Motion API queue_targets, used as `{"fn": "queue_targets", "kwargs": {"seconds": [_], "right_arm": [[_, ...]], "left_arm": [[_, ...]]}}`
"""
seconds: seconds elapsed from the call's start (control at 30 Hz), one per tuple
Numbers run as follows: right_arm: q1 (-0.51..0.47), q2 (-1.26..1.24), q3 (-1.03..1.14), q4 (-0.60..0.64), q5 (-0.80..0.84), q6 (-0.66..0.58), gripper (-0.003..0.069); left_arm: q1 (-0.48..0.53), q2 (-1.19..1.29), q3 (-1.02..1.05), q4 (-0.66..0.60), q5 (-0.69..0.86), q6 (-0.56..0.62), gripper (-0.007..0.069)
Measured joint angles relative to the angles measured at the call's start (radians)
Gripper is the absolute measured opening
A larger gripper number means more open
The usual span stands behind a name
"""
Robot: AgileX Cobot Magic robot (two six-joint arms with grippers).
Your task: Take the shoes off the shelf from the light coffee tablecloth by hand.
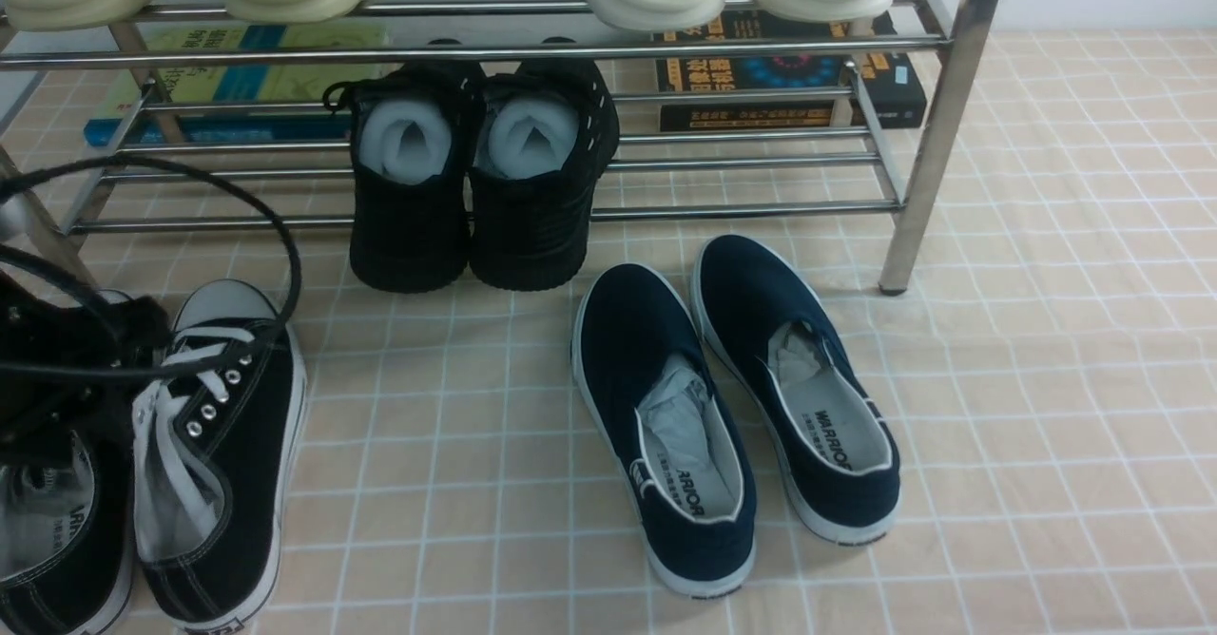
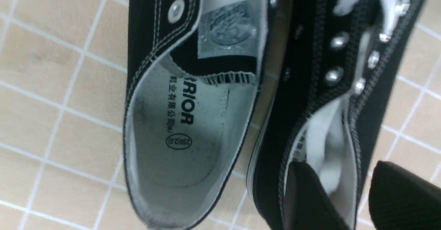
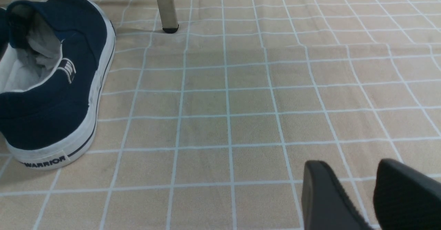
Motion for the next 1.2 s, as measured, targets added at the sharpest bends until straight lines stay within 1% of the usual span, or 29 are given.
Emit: {"fn": "queue_targets", "kwargs": {"seconds": [0.07, 0.1, 0.13, 0.2, 0.27, 0.3, 0.33, 0.4, 0.47, 0.57, 0.67, 0.8, 1.0, 1.07, 1.1, 1.2], "right_arm": [[0.000, 0.000, 0.000, 0.000, 0.000, 0.000, 0.0240], [0.000, 0.000, 0.000, 0.000, 0.000, 0.000, 0.0240], [0.000, 0.000, 0.000, 0.000, 0.000, 0.000, 0.0240], [0.000, 0.000, 0.000, 0.000, 0.000, 0.000, 0.0240], [0.000, 0.000, 0.000, 0.000, 0.000, 0.000, 0.0240], [0.000, 0.000, 0.000, 0.000, 0.000, 0.000, 0.0240], [0.000, 0.000, 0.000, 0.000, 0.000, 0.000, 0.0240], [0.000, 0.000, 0.000, 0.000, 0.000, 0.000, 0.0240], [0.000, 0.000, 0.000, 0.000, 0.000, 0.000, 0.0240], [0.000, 0.000, 0.000, 0.000, 0.000, 0.000, 0.0240], [0.000, 0.000, 0.000, 0.000, 0.000, 0.000, 0.0240], [0.000, 0.000, 0.000, 0.000, 0.000, 0.000, 0.0240], [0.000, 0.000, 0.000, 0.000, 0.000, 0.000, 0.0240], [0.000, 0.000, 0.000, 0.000, 0.000, 0.000, 0.0240], [0.000, 0.000, 0.000, 0.000, 0.000, 0.000, 0.0240], [0.000, 0.000, 0.000, 0.000, 0.000, 0.000, 0.0240]], "left_arm": [[0.000, -0.075, -0.008, 0.000, 0.046, 0.096, 0.0202], [0.000, -0.082, -0.008, 0.000, 0.055, 0.104, 0.0195], [0.000, -0.141, -0.006, -0.005, 0.094, 0.153, 0.0133], [0.000, -0.218, 0.015, -0.035, 0.112, 0.201, 0.0056], [0.000, -0.302, 0.062, -0.091, 0.111, 0.270, 0.0014], [0.000, -0.310, 0.068, -0.097, 0.111, 0.270, 0.0014], [0.000, -0.372, 0.116, -0.147, 0.103, 0.345, 0.0004], [0.000, -0.456, 0.189, -0.217, 0.073, 0.428, 0.0001], [0.000, -0.554, 0.282, -0.305, 0.009, 0.485, 0.0001], [0.000, -0.690, 0.413, -0.440, -0.120, 0.515, 0.0001], [0.000, -0.812, 0.523, -0.538, -0.277, 0.533, 0.0001], [0.000, -0.905, 0.586, -0.568, -0.343, 0.539, 0.0005], [0.000, -0.933, 0.611, -0.551, -0.355, 0.543, 0.0011], [0.000, -0.933, 0.611, -0.499, -0.368, 0.545, 0.0014], [0.000, -0.933, 0.611, -0.494, -0.371, 0.545, 0.0014], [0.000, -0.933, 0.611, -0.408, -0.374, 0.545, 0.0018]]}}
